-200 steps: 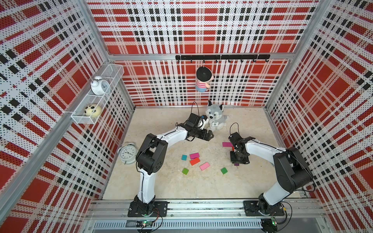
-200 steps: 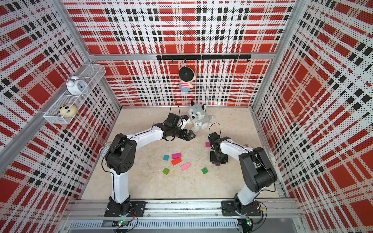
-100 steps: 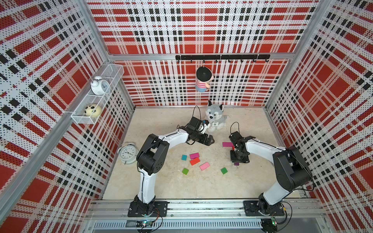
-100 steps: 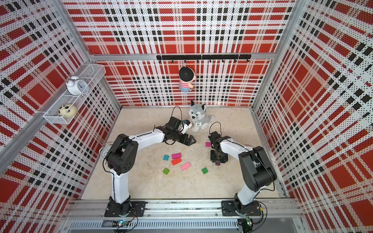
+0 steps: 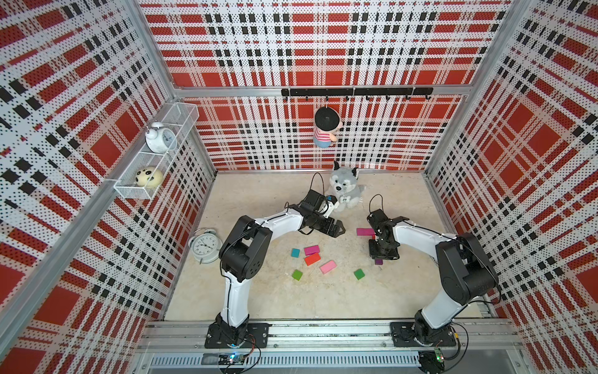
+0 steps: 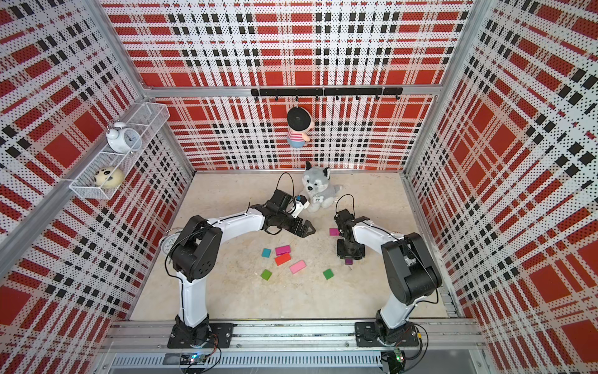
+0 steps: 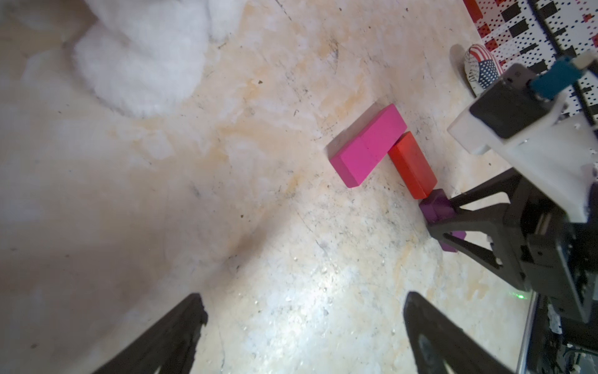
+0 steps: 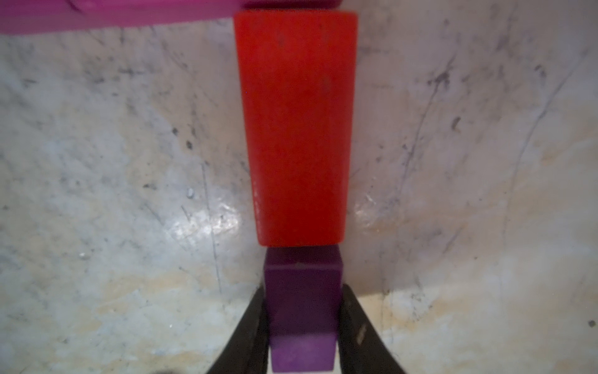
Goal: Assemble the number 7 with building blocks
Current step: Assemble the building block at the center of the board.
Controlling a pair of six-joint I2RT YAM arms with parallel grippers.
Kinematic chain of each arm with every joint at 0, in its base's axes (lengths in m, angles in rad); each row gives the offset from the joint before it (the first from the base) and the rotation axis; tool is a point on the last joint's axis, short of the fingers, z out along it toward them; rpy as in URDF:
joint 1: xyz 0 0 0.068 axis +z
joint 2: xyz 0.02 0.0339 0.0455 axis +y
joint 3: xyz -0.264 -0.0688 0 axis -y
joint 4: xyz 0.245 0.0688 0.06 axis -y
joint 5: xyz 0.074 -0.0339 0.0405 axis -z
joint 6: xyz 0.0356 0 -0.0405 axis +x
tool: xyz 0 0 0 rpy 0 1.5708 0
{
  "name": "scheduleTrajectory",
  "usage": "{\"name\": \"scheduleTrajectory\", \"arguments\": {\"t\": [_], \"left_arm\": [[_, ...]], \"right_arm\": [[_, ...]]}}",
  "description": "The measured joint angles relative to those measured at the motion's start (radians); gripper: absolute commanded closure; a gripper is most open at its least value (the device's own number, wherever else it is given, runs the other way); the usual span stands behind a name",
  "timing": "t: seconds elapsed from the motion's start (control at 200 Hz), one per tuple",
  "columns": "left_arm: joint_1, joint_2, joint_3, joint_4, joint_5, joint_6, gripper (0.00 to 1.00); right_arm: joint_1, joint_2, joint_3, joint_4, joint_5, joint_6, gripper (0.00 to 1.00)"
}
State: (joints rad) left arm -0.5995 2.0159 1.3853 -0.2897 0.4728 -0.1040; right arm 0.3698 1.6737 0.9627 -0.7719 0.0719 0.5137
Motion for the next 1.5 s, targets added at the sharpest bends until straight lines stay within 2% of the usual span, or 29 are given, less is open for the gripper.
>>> {"name": "scheduleTrajectory", "arguments": {"t": [1.112, 1.498], "left_arm": [[-0.003, -0.001, -0.007, -0.028, 0.013, 0.008, 0.02], [-0.003, -0.001, -0.007, -0.033, 0.014, 0.009, 0.02]], "right_arm": [[-0.018, 0.019, 0.022, 0.003, 0.000, -0.008, 0.67], [-0.019, 0.021, 0.024, 0.003, -0.002, -0.021, 0.61]]}}
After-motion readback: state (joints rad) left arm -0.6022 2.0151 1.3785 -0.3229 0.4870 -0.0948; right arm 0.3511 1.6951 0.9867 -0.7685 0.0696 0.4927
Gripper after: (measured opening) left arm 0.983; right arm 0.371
